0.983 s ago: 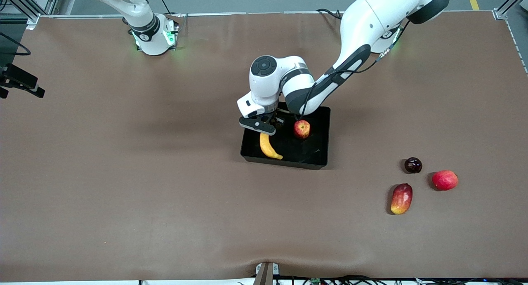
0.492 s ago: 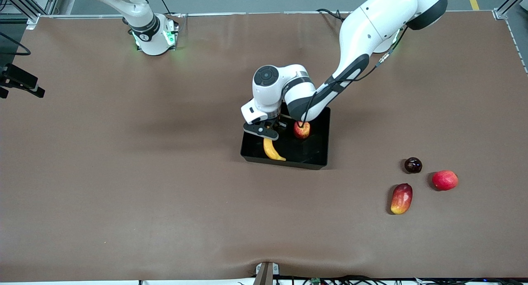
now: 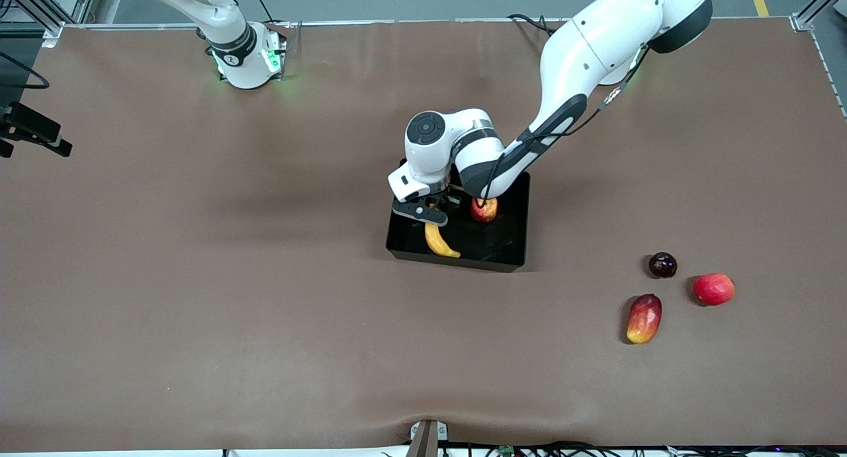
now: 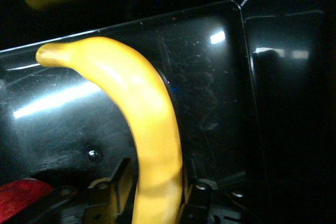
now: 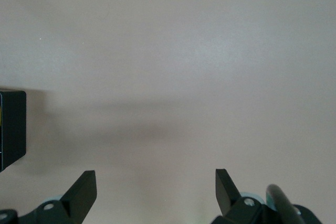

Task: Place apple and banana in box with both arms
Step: 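Open the left gripper to release the banana and lift away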

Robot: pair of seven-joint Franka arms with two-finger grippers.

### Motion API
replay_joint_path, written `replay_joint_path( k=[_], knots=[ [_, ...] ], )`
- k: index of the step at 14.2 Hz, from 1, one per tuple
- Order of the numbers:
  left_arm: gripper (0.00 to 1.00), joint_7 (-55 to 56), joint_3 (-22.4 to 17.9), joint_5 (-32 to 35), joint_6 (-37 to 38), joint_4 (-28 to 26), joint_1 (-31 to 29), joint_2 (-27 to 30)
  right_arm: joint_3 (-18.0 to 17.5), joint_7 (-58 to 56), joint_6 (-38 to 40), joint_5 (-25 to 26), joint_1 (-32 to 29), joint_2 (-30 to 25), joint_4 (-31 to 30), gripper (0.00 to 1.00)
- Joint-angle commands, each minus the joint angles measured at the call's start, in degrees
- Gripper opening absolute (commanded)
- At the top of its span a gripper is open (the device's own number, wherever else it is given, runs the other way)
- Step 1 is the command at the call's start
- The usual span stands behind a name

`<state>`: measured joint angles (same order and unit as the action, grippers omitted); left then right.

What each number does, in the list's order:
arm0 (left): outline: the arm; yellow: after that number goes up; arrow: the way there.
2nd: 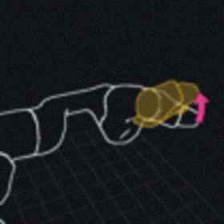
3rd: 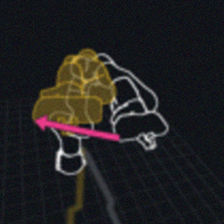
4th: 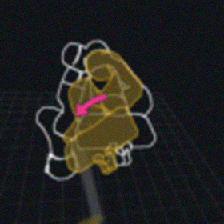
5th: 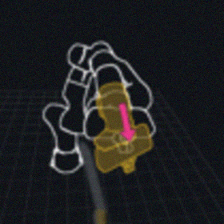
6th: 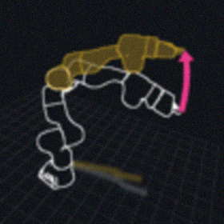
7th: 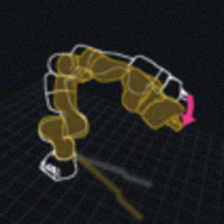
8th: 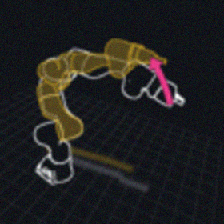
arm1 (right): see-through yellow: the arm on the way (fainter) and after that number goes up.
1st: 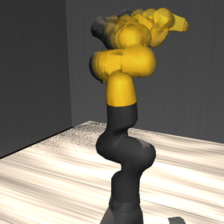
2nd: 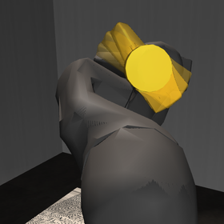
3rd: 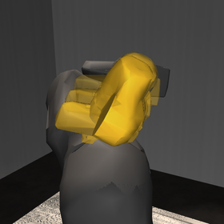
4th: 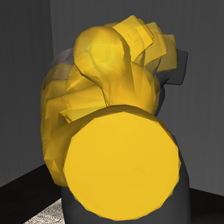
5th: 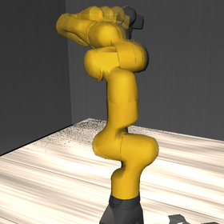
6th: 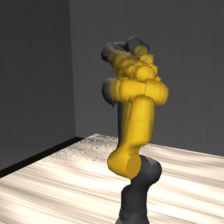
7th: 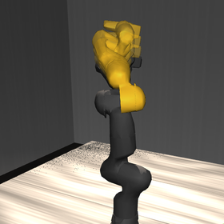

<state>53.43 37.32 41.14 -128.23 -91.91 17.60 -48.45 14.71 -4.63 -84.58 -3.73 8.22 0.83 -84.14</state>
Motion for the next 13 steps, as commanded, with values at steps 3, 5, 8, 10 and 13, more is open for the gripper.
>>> replay_joint_path(
  k=[3, 5, 8, 10, 13],
  knots=[
    [1.00, 1.41, -0.32, 0.79, 0.70, 1.74, -2.04, 3.70, -0.47, -0.12, 0.73, -1.36, -1.10, 0.40, 0.82, 1.00],
    [1.00, 1.32, 0.21, 0.52, 3.14, 2.08, -4.49, 6.86, -0.47, -0.12, 0.64, -1.63, -1.10, 0.40, 0.82, 1.00],
    [1.00, -1.21, 3.36, -3.59, 6.58, 2.35, -11.86, 11.61, -0.47, -0.12, 0.73, -1.63, -1.19, 0.40, 0.64, 1.00],
    [1.00, -7.35, 6.35, -8.25, 9.90, 3.49, -18.01, 13.81, -0.47, -0.12, 0.73, -1.54, -1.19, 0.40, 0.64, 1.00],
    [1.00, -9.05, 8.12, -10.47, 17.38, 6.74, -24.01, 17.32, -0.38, -0.47, 1.69, -1.45, -1.02, 0.14, 0.38, 1.00]
  ],
)
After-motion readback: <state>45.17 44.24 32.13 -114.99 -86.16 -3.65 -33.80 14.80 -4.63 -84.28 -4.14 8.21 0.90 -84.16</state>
